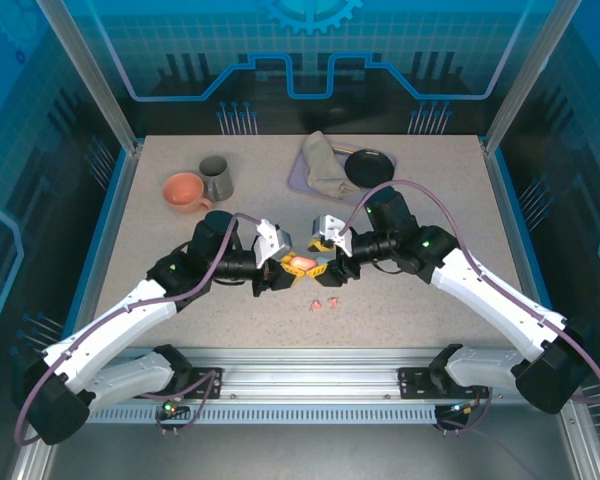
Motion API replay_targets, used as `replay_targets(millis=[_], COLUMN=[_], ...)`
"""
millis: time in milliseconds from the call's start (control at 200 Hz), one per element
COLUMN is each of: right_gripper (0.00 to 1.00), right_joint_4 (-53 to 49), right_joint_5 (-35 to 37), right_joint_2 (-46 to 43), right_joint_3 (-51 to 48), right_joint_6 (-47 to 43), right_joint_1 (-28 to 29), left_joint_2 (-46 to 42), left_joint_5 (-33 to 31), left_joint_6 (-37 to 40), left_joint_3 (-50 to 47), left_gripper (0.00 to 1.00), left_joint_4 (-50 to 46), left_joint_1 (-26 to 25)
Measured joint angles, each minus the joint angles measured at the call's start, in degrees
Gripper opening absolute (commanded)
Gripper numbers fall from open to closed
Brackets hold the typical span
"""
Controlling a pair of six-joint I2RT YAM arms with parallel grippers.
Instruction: Insert the wireless bluetooth earbuds into the charging case
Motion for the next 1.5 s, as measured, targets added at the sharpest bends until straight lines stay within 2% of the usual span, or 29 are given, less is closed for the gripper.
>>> replay_targets(millis=[160, 555, 930, 1101, 1291, 1501], right_gripper=[0.54, 0.54, 0.56, 0.56, 0.56, 0.55], right_joint_4=[0.17, 0.35, 1.05, 0.61, 0.55, -0.31], right_joint_5=[1.16, 3.30, 4.37, 4.37, 5.90, 11.58], right_joint_2=[0.00, -0.57, -2.45, -6.08, -10.54, -10.91], right_joint_3=[0.00, 0.04, 0.13, -0.02, -1.68, -4.46], right_joint_6=[0.02, 1.51, 2.60, 3.15, 5.97, 12.28], right_joint_1=[0.02, -0.55, -3.80, -5.97, -8.04, -9.90], left_joint_2=[0.00, 0.00, 0.00, -0.46, -3.41, -6.80], left_joint_5=[-0.11, -1.68, -1.46, -2.16, -4.04, -6.05], left_joint_6=[0.00, 0.02, 0.90, 0.85, 0.81, -0.31], left_joint_3=[0.00, 0.00, 0.00, -0.02, -1.92, -4.31], left_gripper=[0.00, 0.00, 0.00, 0.00, 0.00, 0.00], left_joint_4=[-0.31, -0.28, -0.92, -0.83, 0.59, 1.03], left_joint_1=[0.02, 0.02, -0.09, -0.11, -0.13, -0.28])
